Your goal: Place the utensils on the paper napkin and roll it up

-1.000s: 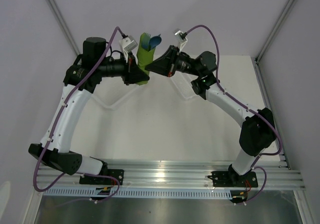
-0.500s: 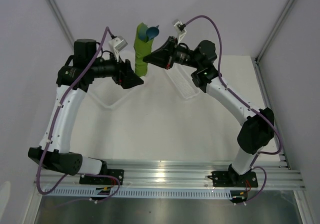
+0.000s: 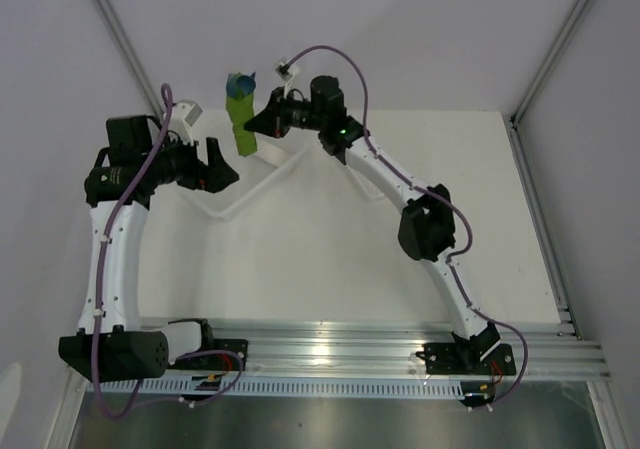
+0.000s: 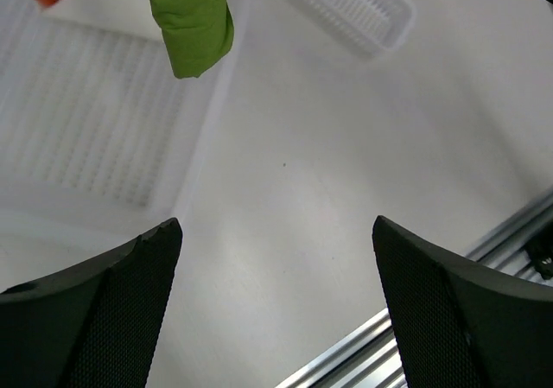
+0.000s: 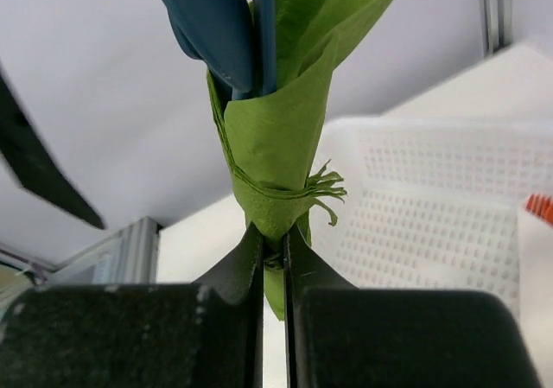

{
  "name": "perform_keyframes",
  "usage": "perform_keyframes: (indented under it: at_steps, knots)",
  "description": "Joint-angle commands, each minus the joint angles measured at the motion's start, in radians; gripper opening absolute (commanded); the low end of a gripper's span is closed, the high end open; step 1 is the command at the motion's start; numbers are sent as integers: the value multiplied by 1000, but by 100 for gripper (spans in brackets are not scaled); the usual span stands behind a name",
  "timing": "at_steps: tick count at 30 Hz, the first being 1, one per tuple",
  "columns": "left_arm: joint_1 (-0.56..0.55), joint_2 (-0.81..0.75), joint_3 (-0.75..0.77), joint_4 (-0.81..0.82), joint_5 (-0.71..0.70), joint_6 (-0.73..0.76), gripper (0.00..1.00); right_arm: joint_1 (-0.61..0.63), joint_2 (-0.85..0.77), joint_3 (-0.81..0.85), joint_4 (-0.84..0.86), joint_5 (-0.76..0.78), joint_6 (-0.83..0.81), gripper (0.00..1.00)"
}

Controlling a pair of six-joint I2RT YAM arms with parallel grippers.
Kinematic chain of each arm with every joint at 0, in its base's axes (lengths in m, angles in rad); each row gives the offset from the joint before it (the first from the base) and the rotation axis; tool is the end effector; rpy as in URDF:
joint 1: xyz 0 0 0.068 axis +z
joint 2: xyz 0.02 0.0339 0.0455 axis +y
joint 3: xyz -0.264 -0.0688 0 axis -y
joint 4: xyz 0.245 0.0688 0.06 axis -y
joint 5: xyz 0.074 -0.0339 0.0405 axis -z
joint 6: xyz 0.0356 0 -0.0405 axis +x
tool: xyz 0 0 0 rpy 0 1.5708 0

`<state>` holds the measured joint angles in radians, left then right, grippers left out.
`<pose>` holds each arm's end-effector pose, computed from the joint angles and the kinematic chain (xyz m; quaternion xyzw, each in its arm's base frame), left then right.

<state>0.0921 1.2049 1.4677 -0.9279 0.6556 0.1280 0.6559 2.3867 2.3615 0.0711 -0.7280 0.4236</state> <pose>0.2280 -0.0007 0.4185 0.1561 0.8487 -0.2423 0.4435 0.4287 0.3598 0.3528 -0.3305 0.6113 0.5582 0.4533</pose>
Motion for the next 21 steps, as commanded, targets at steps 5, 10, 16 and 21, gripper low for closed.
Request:
perform_keyframes:
  at_steps: [5, 10, 16, 21]
  knots:
    - [60, -18, -184, 55, -267, -22, 92, 80, 230, 146, -13, 217, -57, 0]
    - [67, -2, -242, 101, -330, -10, 89, 125, 313, 232, -30, 248, -55, 0]
    - [78, 44, -259, 132, -378, 4, 86, 163, 325, 237, -125, 308, -118, 0]
    - [110, 100, -244, 156, -419, -14, 84, 175, 319, 228, -241, 329, -120, 0]
